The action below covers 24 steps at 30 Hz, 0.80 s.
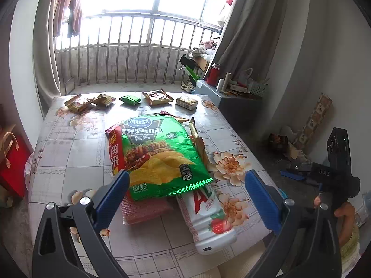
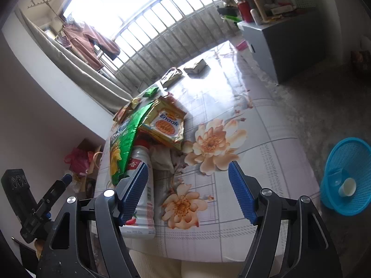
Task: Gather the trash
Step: 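Grasp the yellow Enaak snack bag with the right tool while the left tool grasps the green chip bag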
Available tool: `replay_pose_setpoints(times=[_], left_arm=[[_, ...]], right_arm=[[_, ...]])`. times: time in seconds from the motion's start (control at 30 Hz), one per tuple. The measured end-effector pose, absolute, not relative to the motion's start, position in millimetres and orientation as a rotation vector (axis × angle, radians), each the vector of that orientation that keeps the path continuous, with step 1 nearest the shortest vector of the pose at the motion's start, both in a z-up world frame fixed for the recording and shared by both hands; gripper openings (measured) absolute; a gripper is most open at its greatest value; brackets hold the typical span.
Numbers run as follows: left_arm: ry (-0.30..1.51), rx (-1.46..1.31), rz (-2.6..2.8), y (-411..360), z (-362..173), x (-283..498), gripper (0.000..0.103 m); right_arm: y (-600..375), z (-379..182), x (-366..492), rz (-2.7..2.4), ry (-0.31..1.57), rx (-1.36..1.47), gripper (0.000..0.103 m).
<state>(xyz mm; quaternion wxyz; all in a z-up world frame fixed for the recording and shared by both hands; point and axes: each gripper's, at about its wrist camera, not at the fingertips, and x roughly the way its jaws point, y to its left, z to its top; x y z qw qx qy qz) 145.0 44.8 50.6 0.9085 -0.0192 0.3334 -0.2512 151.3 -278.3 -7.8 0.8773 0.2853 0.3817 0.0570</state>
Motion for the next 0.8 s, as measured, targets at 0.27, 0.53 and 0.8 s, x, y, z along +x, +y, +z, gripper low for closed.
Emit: replay_pose_setpoints(times=[0.27,0.53,0.8], left_arm=[[0.724,-0.083,-0.458,74,31,164,0.097],[0.753,-0.095,-0.419,90,13,175,0.097],[0.759,0.009,-0.365,93,-8,172,0.097]], right_arm=[[-257,-11,182,0.172,0.833,0.515,0.052],[-219,-5,217,0.242,0.812,0.285,0.049],[-184,-15,260,0.274,0.818,0.060,0.049]])
